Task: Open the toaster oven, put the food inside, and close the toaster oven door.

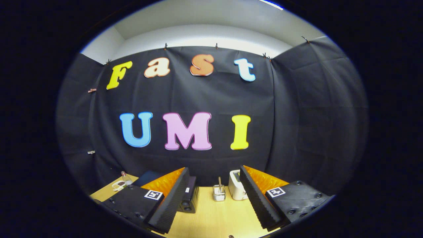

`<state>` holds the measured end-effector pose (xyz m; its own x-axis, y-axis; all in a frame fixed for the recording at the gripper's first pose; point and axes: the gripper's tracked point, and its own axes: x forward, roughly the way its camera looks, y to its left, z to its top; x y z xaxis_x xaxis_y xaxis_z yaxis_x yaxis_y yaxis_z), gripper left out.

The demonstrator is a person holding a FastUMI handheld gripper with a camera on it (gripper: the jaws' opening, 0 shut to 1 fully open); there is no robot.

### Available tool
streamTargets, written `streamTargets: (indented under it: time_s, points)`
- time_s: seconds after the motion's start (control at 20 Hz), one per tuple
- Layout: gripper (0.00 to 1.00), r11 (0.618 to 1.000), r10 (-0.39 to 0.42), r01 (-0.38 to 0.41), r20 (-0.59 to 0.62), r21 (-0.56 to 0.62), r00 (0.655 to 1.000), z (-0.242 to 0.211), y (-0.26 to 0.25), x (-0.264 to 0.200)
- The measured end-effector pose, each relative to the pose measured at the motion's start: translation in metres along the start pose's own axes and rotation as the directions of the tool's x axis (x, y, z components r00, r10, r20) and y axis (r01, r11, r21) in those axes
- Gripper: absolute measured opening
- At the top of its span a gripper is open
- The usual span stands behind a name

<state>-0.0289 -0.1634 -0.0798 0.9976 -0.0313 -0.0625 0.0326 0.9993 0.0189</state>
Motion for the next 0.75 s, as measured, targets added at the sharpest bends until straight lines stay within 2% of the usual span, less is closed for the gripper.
streamTargets:
  time_s: [0.1,0.25,0.45,0.75]
  points:
    - [0.98,0.999,0.037,-0.037,0.055,0.003,0.998,0.029,0.003,-0.003]
    - [0.98,0.998,0.057,-0.058,0.074,0.006,0.996,0.051,0.004,0.000]
    - [0.97,0.997,0.069,-0.067,0.060,-0.026,0.996,0.051,0.007,0.003]
    - [0.97,0.997,0.078,-0.078,0.044,-0.005,0.996,0.055,0.012,0.010]
